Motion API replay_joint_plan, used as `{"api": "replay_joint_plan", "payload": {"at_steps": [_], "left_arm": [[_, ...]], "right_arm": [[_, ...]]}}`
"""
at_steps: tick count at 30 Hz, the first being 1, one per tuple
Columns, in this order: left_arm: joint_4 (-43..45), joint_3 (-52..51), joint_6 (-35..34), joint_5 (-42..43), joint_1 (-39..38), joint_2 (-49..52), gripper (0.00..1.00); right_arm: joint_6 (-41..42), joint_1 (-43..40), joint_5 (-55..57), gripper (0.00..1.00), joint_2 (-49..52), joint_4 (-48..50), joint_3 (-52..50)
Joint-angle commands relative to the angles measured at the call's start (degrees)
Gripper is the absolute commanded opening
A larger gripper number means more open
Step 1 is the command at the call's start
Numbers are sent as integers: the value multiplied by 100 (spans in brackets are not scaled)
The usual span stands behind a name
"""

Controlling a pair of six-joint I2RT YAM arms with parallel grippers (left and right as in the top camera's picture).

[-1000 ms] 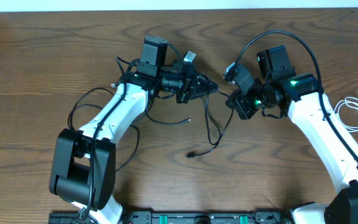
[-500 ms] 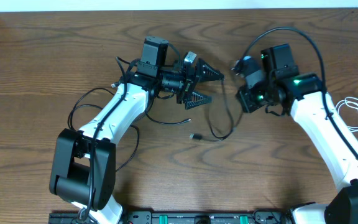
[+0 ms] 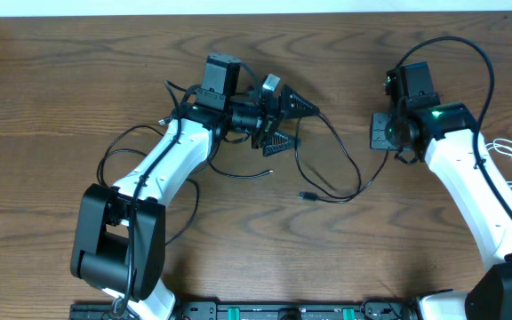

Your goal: Untangle cables

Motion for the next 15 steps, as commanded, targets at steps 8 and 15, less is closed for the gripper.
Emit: {"api": "replay_joint_plan", "payload": {"at_steps": [8,15], "left_arm": [[-1816,24,815,-2588,-7,22,96],[-2304,31,1381,-3145,-9,20,96]], "right_arm": [[1147,-413,1434,1,-68,-352,-44],[1008,-413,1078,1,-68,-247,-55]]}}
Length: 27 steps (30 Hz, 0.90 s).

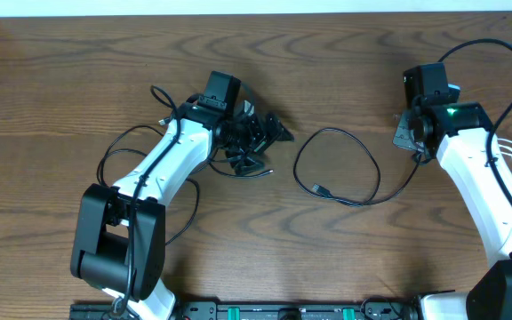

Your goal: Untangle cables

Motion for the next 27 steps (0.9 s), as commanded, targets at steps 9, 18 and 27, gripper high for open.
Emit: {"api": "replay_joint_plan", "payload": {"at_steps": [9,18,27], "left_arm": [[-122,160,647,369,-33,-363,96],[-1432,155,791,-1853,-645,-750,96],[-2153,151,791,-3246,-1292,-750,96]], "right_arm": [[-328,-13,-835,1,-63,133,-57],[-326,-13,-2162,1,-61,120,-374],[-356,-13,-2382,4,-61,621,-1196]]}}
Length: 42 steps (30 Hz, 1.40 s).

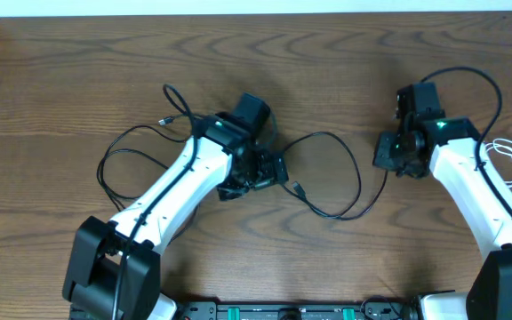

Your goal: Untangle cables

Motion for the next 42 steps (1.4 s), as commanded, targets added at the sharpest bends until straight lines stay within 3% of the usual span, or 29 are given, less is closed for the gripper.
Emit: {"api": "replay_joint_plan", "payload": {"at_steps": [1,5,8,18,35,42], "left_arm": [[-24,94,59,-780,-179,-20,96],[-26,94,57,-828,-236,-20,96],[-50,92,59,-833,-236,-20,96],[-48,92,81,-857,-236,-20,96],[-15,-138,79,-1001,-236,-20,96],[24,-221,79,-1001,-236,-9,97]], "right_arm": [[-177,-13,-369,8,-61,227,-297],[-752,-13,-752,43,-61,669,-588],[-918,-13,-999,54,-59,796,-758],[-890,-2,-234,58,-59,1257,-1495],[-442,490,-767,60,-59,1657,-1552],[24,894,26,64,-59,1661,-1552]]}}
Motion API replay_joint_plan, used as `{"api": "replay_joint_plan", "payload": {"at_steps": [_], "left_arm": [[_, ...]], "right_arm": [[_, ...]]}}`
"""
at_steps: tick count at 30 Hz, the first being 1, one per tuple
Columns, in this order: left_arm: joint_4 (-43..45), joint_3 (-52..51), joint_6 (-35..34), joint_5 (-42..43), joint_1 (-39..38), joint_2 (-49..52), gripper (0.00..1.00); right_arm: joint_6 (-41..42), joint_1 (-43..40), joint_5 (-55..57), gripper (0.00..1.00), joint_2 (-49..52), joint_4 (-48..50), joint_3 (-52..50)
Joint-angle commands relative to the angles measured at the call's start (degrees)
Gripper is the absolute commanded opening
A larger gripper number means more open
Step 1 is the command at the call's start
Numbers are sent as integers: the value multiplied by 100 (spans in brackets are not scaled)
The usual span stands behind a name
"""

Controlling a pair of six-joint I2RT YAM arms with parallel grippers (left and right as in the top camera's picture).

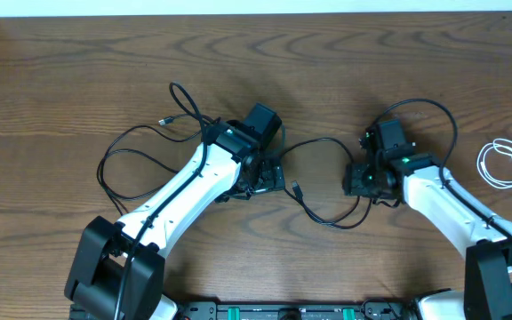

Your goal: Untangle cables

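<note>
A thin black cable (327, 142) arcs between my two grippers, then loops down and back to a small connector (298, 189). My left gripper (269, 178) points down at the table right beside that connector, at the loop's left end; its jaws are hidden under the wrist. My right gripper (359, 180) sits at the loop's right end and looks shut on the cable there. A second black cable (105, 169) lies in a loose loop at the left, partly under the left arm, and its plug (163, 122) lies free.
A coiled white cable (505, 163) lies at the far right, apart from both arms. Each arm's own black lead curves above its wrist. The wooden table (256, 53) stretches behind the arms.
My right gripper has moved left and toward the front, bringing its end of the cable closer to the left gripper, so the loop is tighter. The left gripper has barely shifted.
At first my left gripper stood open at the back, over cables bunched with the loop running to the right gripper. Then the right gripper was farther right and the loop lay apart. Later the left gripper was down by the connector, and now the right has closed in.
</note>
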Motion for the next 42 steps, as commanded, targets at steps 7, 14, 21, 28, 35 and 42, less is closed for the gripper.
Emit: {"api": "replay_joint_plan", "payload": {"at_steps": [7,14,21,28,35,42], "left_arm": [[37,-57,72,-107,-2,-9,96],[42,-57,72,-107,-2,-9,96],[42,-57,72,-107,-2,-9,97],[44,-57,72,-107,-2,-9,96],[44,-57,72,-107,-2,-9,96],[59,-57,72,-107,-2,-9,97]], "right_arm": [[540,286,551,50,-59,433,-238],[540,302,1137,35,-59,863,-518],[540,282,1746,1,-57,1021,-619],[538,195,1847,13,13,1167,-680],[647,179,1405,30,13,1193,-680],[688,179,1410,54,15,1311,-680]]}}
